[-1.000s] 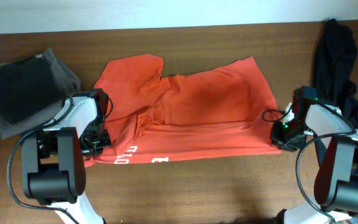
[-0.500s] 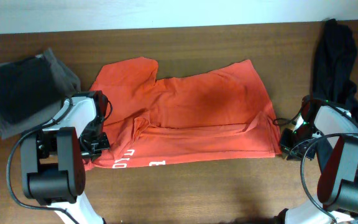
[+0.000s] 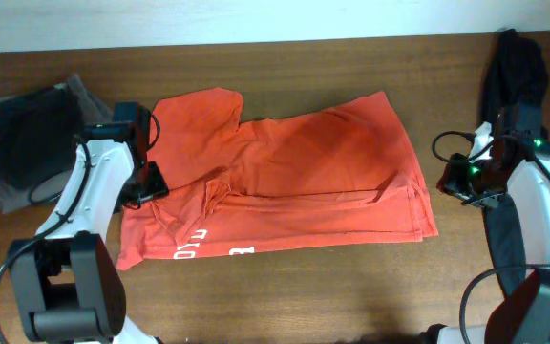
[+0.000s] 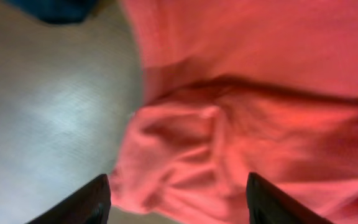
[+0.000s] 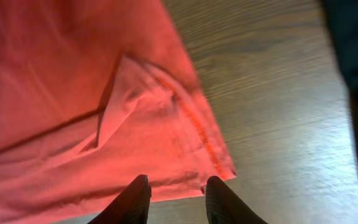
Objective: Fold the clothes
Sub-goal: 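Release the t-shirt and raise both grippers away from it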
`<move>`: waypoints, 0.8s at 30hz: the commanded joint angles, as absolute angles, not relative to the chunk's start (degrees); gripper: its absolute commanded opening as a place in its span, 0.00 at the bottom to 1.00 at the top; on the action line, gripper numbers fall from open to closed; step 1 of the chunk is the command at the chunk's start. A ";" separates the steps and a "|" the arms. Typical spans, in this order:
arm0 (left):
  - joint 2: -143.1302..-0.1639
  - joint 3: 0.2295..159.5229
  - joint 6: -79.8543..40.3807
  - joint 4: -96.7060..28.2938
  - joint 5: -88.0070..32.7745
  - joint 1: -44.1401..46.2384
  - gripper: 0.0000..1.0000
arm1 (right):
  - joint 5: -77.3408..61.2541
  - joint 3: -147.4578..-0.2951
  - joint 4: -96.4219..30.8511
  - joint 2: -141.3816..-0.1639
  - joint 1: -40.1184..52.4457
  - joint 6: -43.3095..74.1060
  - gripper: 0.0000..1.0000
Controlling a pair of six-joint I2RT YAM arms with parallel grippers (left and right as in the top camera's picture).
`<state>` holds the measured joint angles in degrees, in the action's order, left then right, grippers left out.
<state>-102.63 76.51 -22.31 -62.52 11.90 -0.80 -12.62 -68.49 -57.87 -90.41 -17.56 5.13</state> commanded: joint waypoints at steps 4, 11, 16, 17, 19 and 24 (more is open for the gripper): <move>-102.32 75.07 -19.62 -56.55 2.33 -0.89 0.70 | -16.47 -68.47 -57.30 -98.80 -12.21 -3.05 0.35; -103.02 74.96 -18.90 -56.34 2.59 0.12 0.70 | -16.51 -68.47 -53.28 -108.57 -10.09 -2.94 0.34; -105.34 74.91 -18.52 -56.47 2.57 0.21 0.70 | -13.23 -68.45 -54.83 -113.01 -10.20 -2.33 0.31; -105.78 74.91 -18.52 -56.60 2.57 0.21 0.70 | -11.77 -68.42 -55.57 -113.40 -10.20 -1.26 0.30; -106.04 74.91 -18.52 -57.06 2.55 0.21 0.70 | -6.96 -68.42 -57.69 -113.75 -10.24 1.87 0.27; -106.04 74.91 -18.35 -58.06 2.59 0.21 0.70 | -0.67 -68.42 -61.65 -113.73 -10.55 7.18 0.23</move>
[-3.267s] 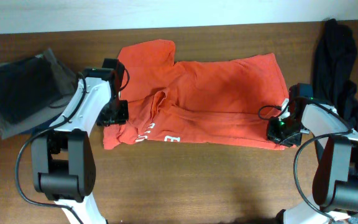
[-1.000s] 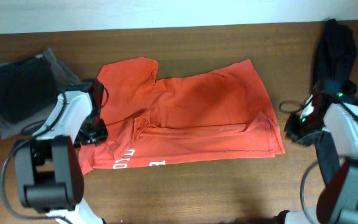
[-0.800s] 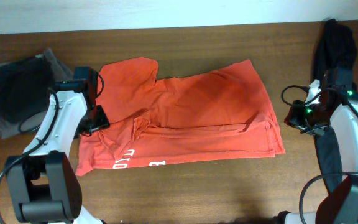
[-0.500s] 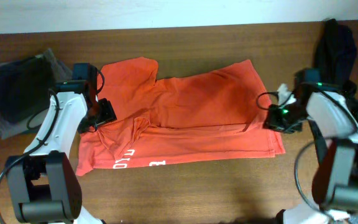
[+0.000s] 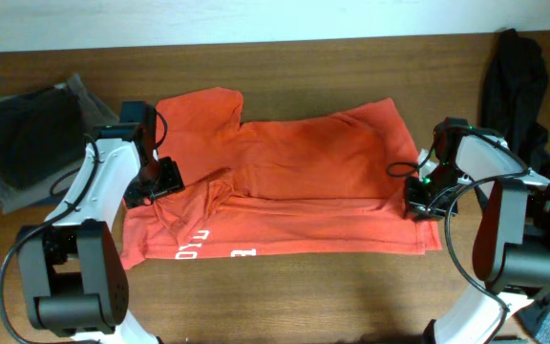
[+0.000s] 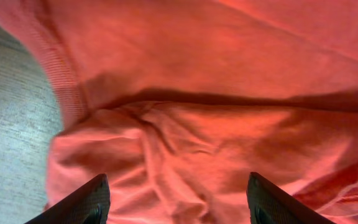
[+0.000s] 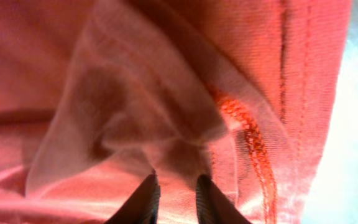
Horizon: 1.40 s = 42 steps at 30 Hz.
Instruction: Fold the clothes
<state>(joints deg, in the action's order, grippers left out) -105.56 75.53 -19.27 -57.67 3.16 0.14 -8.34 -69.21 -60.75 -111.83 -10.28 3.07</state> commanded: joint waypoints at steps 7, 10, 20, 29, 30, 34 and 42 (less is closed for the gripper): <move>-106.02 74.91 -18.35 -59.46 2.76 0.21 0.70 | 5.80 -68.18 -66.76 -113.73 -12.16 13.87 0.21; -106.02 74.91 -18.35 -59.44 2.76 0.21 0.70 | 6.74 -68.16 -68.05 -113.73 -13.54 14.50 0.22; -105.84 81.82 -12.86 -60.07 2.74 0.21 0.69 | 4.51 -68.77 -69.08 -107.61 -14.96 13.80 0.22; -107.22 96.53 -3.81 -57.34 -0.03 0.21 0.69 | 4.54 -74.26 -74.26 -94.87 -14.96 13.80 0.38; -108.09 97.73 -2.57 -56.99 -0.86 0.21 0.69 | 4.51 -74.70 -74.52 -93.78 -14.96 13.78 0.43; -112.73 101.21 1.43 -55.07 -3.20 0.03 0.72 | 3.60 -75.24 -74.61 -89.43 -14.98 13.78 0.70; -123.63 106.45 1.85 -43.66 -6.68 -2.17 0.77 | 3.20 -75.22 -76.05 -87.46 -14.96 13.34 0.75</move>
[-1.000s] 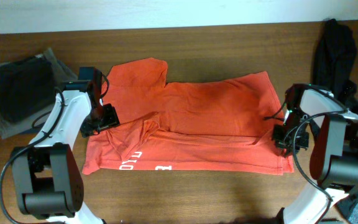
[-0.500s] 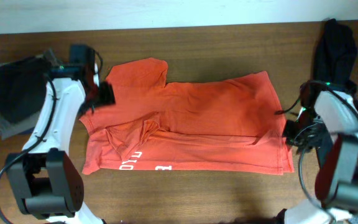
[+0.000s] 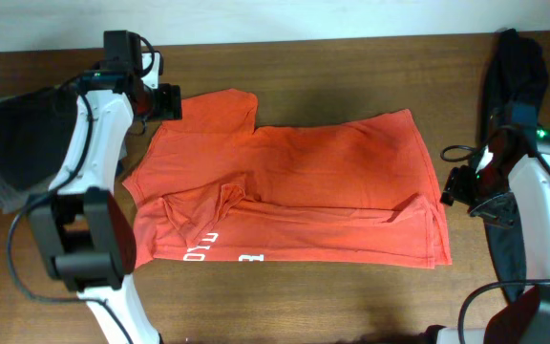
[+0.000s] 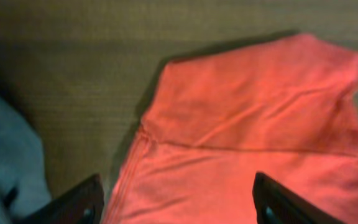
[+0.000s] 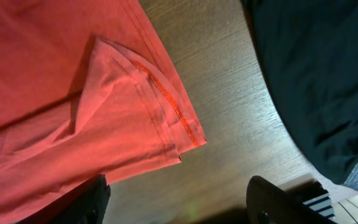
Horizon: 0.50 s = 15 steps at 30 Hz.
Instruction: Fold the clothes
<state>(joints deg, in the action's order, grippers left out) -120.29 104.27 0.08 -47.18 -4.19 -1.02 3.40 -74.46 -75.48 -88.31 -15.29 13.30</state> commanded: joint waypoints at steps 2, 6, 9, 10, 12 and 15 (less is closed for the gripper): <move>-125.38 106.45 1.85 -40.80 -6.66 -2.28 0.77 | 3.20 -75.22 -76.07 -87.46 -14.96 13.34 0.75; -127.81 106.43 1.87 -36.38 -6.79 -2.31 0.77 | 3.22 -75.22 -76.05 -87.46 -14.98 13.34 0.75; -129.56 106.43 2.50 -34.48 -6.87 -2.31 0.77 | 3.22 -75.22 -76.05 -87.46 -14.96 13.37 0.75; -130.02 106.43 2.48 -34.24 -6.87 -2.33 0.76 | 3.22 -75.22 -76.05 -87.46 -14.98 13.37 0.75; -131.33 106.43 2.61 -33.54 -6.68 -2.59 0.76 | 3.22 -75.22 -76.12 -87.46 -14.98 13.37 0.75; -132.66 106.43 2.68 -32.73 -6.70 -3.18 0.76 | 3.25 -75.22 -76.27 -87.46 -14.98 13.37 0.75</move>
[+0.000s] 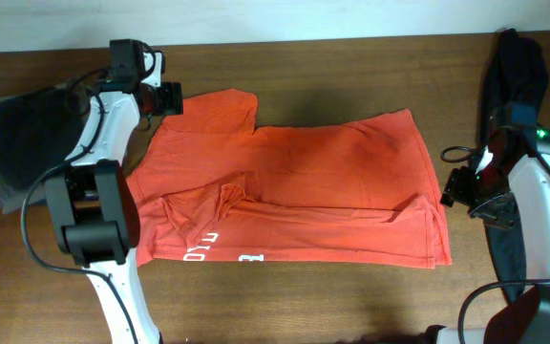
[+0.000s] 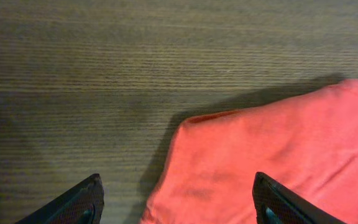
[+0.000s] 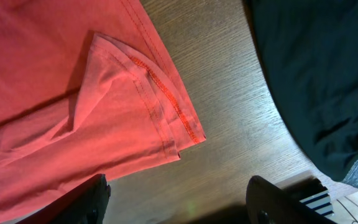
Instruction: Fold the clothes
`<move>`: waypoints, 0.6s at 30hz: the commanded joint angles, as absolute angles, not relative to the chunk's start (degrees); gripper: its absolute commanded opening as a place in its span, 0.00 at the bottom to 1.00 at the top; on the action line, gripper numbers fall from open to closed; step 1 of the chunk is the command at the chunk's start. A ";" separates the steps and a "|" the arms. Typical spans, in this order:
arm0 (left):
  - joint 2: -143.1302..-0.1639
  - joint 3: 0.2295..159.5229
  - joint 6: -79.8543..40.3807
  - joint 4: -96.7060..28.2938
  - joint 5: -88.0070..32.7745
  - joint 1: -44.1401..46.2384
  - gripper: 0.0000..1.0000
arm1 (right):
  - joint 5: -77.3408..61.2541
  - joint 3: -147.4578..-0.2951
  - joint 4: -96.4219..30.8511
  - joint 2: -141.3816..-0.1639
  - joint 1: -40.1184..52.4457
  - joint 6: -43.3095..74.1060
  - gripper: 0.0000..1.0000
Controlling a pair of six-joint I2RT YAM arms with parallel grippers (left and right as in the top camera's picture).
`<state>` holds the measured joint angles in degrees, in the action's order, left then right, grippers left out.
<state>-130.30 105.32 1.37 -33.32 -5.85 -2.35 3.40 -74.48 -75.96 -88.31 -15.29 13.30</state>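
Note:
An orange t-shirt lies spread on the wooden table, partly folded, white lettering near its lower left. My left gripper hovers open at the shirt's upper-left sleeve, nothing between its fingers. Beside the shirt's right edge, where the hem is folded over, my right gripper is open and empty above bare wood.
A dark grey pile of clothes lies at the table's left end. A black garment drapes over the right end, also filling the right wrist view's corner. Bare wood runs along the front edge.
My left gripper has shifted a little; its view now shows mostly bare wood and only the sleeve's corner. The shirt and the right arm look unchanged.
At first both grippers hovered at the shirt's left side and right edge. Then the right one was down on the folded right hem and the left on the wrinkled left part. Later the shirt lay wider and flatter, with both grippers open and clear.

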 commanded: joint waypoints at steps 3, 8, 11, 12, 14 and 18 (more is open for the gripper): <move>-133.97 106.43 2.70 -32.10 -6.70 -3.55 0.76 | 3.22 -75.22 -76.27 -87.46 -14.98 13.39 0.75; -135.70 106.43 3.14 -31.14 -8.51 -3.53 0.76 | 3.22 -75.22 -76.25 -87.46 -14.98 13.39 0.75; -136.86 106.43 3.14 -31.07 -9.23 -3.53 0.75 | 3.22 -75.22 -76.14 -87.46 -14.96 13.41 0.75; -137.10 106.43 3.14 -31.11 -9.26 -3.55 0.75 | 3.22 -75.22 -76.14 -87.46 -14.96 13.41 0.75; -138.12 106.43 3.11 -31.33 -9.28 -3.53 0.75 | 3.22 -75.22 -76.14 -87.46 -14.98 13.39 0.75; -139.61 106.43 3.14 -32.23 -11.66 -3.49 0.61 | 3.22 -75.22 -76.07 -87.46 -14.98 13.41 0.75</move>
